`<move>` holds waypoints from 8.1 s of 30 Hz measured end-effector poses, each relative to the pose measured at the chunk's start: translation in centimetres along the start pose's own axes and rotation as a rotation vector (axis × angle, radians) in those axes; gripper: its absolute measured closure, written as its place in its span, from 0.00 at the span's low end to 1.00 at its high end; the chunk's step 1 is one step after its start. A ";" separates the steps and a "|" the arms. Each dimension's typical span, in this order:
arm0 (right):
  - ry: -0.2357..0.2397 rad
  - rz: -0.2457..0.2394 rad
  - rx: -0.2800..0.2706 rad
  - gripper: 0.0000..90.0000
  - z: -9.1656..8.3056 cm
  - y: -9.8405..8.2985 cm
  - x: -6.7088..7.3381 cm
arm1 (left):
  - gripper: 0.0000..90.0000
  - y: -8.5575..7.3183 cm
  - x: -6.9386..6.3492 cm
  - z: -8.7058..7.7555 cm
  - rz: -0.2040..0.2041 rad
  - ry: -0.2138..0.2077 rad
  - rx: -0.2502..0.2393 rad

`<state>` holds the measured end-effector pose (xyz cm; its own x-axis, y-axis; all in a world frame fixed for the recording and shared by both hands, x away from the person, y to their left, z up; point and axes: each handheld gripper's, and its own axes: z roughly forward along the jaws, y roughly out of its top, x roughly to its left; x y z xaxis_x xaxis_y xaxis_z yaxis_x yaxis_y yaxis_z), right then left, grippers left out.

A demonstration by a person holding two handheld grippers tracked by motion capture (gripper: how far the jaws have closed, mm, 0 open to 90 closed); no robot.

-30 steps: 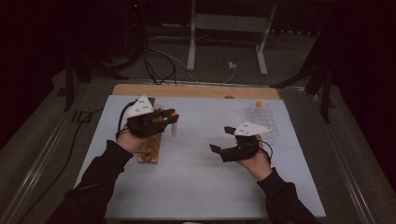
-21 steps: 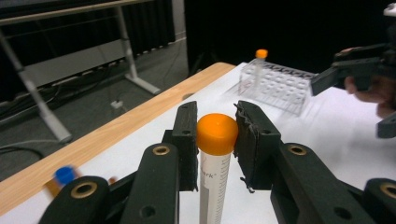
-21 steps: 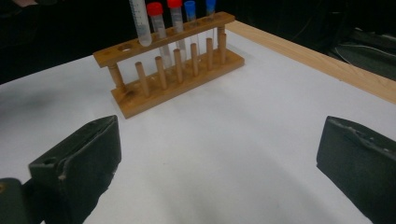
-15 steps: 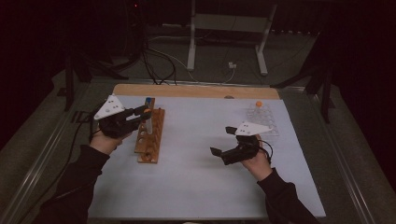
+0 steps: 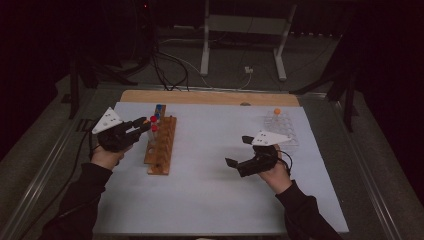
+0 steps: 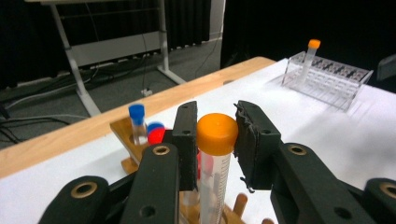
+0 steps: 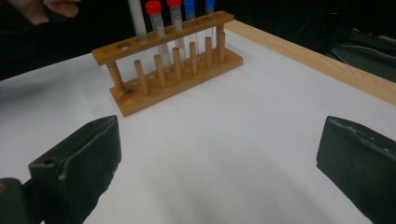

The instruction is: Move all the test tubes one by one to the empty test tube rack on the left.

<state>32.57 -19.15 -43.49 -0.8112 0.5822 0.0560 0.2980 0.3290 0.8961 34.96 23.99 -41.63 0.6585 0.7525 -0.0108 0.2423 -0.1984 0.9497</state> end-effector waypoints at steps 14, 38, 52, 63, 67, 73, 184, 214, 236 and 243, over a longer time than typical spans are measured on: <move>0.001 0.003 0.001 0.00 -0.2 -0.1 -0.1 | 0.79 -3.2 -0.6 1.2 0.007 0.003 0.081; -0.187 0.026 -0.058 0.00 -2.8 0.2 -4.5 | 0.12 -1.8 -2.7 0.1 -0.006 -0.089 0.032; -0.428 0.167 -0.003 0.16 -4.2 -1.5 -11.6 | 0.04 -1.1 -3.7 0.0 -0.010 -0.151 0.022; -0.535 0.206 0.120 0.49 -2.4 -1.9 -14.8 | 0.04 -1.0 -3.8 -0.2 -0.006 -0.154 0.014; -0.551 0.230 0.146 0.59 -1.8 -1.8 -15.6 | 0.04 -1.0 -3.8 -0.1 0.000 -0.151 0.018; -0.565 0.275 0.182 0.65 -1.0 -1.6 -16.7 | 0.04 -0.9 -3.8 -0.1 -0.001 -0.152 0.017; -0.012 -0.071 0.049 0.55 -0.8 0.4 1.8 | 0.79 4.8 -13.8 9.6 0.178 -0.485 0.060; -0.031 -0.002 0.001 0.00 -1.3 0.4 0.9 | 0.79 1.7 -2.1 -2.8 0.059 -0.101 0.027; -0.029 -0.006 -0.001 0.00 -1.6 0.3 1.0 | 0.78 -4.2 -1.6 -0.7 0.008 -0.092 0.115; -0.030 -0.003 -0.003 0.00 -2.0 0.0 1.0 | 0.30 -4.0 -2.6 -1.9 -0.008 -0.144 0.090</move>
<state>30.79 -20.05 -42.60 -0.7967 0.6030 0.0398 0.2936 0.3287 0.8976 30.89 23.98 -44.76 0.7498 0.6580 -0.0691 0.3063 -0.2527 0.9178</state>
